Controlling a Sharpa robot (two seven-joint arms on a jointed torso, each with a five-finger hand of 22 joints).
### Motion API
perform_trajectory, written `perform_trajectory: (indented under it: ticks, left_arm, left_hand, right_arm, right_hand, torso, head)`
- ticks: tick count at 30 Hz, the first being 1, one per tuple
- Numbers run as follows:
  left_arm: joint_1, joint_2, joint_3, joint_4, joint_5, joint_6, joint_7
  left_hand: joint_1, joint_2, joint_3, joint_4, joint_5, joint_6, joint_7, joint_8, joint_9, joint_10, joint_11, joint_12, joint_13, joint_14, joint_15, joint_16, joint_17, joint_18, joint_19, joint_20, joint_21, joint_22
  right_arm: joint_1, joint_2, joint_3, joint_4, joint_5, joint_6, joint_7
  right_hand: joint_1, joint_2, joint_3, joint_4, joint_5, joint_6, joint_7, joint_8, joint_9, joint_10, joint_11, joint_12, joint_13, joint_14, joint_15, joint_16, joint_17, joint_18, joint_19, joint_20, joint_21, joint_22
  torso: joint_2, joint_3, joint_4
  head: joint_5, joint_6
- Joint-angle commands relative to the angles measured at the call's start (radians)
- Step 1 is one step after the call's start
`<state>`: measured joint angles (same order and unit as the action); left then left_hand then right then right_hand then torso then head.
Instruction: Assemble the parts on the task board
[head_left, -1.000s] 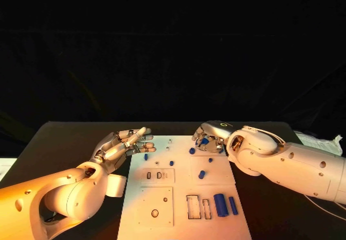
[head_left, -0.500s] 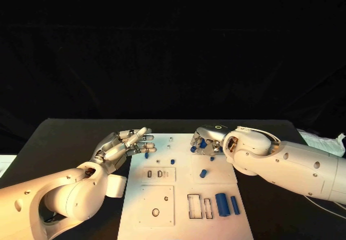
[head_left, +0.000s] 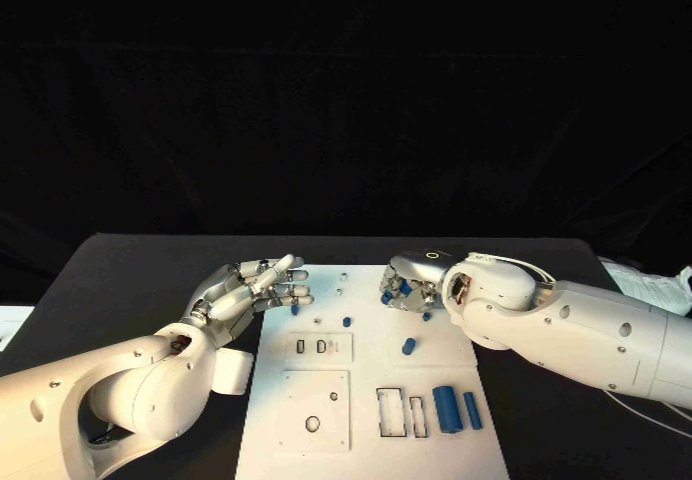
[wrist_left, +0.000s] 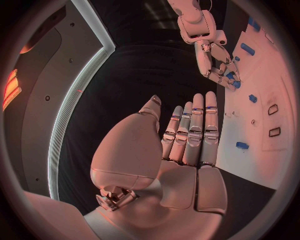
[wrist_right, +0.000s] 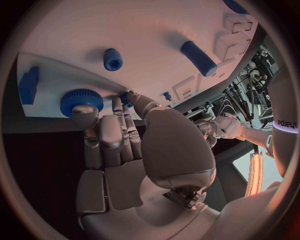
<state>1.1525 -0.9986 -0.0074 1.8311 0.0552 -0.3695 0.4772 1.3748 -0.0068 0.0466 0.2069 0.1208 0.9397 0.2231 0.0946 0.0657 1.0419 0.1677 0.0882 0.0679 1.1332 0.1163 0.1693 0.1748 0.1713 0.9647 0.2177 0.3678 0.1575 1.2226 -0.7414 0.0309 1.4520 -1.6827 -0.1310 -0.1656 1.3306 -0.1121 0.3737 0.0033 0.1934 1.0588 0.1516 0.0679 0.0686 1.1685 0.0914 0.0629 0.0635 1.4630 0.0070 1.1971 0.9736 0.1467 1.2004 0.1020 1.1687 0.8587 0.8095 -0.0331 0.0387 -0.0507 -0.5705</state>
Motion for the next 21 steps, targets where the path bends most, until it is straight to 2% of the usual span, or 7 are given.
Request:
perform_trajectory:
  ticks: [1,10,16,21]
  left_arm:
    - [0.001,0.000,0.001,0.002,0.003,0.022,0.003]
    - [0.001,0.001,0.001,0.001,0.003,0.023,0.001]
    - [0.001,0.001,0.001,0.000,0.003,0.022,0.000]
    - [0.001,0.001,0.001,-0.002,0.003,0.021,-0.001]
  left_hand:
    - [0.005,0.008,-0.002,-0.004,-0.004,0.001,0.005,-0.005,-0.001,-0.002,0.004,-0.003,-0.001,-0.005,0.001,-0.003,0.001,0.010,-0.003,0.004,-0.005,-0.001]
    - [0.006,0.007,-0.002,-0.006,-0.004,0.000,0.005,-0.006,-0.001,-0.002,0.004,-0.004,-0.001,-0.005,0.001,-0.004,0.001,0.010,-0.003,0.004,-0.005,-0.001]
    - [0.008,0.008,-0.002,-0.008,-0.004,0.000,0.006,-0.007,-0.001,-0.003,0.005,-0.006,-0.002,-0.005,0.001,-0.006,0.002,0.010,-0.003,0.004,-0.006,-0.002]
    - [0.010,0.008,-0.002,-0.010,-0.004,-0.001,0.006,-0.009,-0.001,-0.004,0.005,-0.008,-0.002,-0.005,0.002,-0.007,0.003,0.010,-0.004,0.005,-0.006,-0.002]
  right_arm:
    - [0.000,0.005,0.000,-0.005,-0.022,0.019,-0.011]
    - [0.000,0.015,0.000,-0.017,-0.024,0.012,-0.017]
    - [0.000,0.015,0.000,-0.013,-0.015,-0.045,-0.004]
    - [0.000,0.013,0.000,-0.001,0.014,-0.131,0.006]
  right_hand:
    - [0.005,0.003,0.001,0.008,-0.007,0.009,-0.005,0.002,0.002,0.004,-0.004,0.003,0.001,0.045,-0.001,0.013,0.013,-0.018,0.010,-0.001,0.010,0.012]
    - [-0.006,0.011,-0.003,0.035,-0.011,0.036,-0.012,0.008,0.006,0.034,-0.012,0.005,0.003,0.043,-0.007,0.048,0.047,-0.024,0.023,-0.004,0.042,0.053]
    - [0.006,0.028,0.005,0.042,-0.003,0.068,-0.025,0.020,0.014,0.066,-0.024,0.010,0.005,0.041,-0.017,0.065,0.063,-0.026,0.029,-0.008,0.059,0.074]
    - [0.018,0.044,0.016,0.043,0.005,0.086,-0.029,0.026,0.020,0.085,-0.029,0.010,0.006,0.041,-0.023,0.077,0.075,-0.029,0.035,-0.012,0.072,0.092]
  torso:
    - [0.003,-0.0011,0.0010]
    - [0.006,-0.0011,0.0012]
    - [0.007,-0.0015,0.0011]
    - [0.008,-0.0011,0.0016]
  head:
    - [0.000,0.000]
    - [0.002,-0.003]
    - [0.003,-0.003]
    - [0.003,0.001]
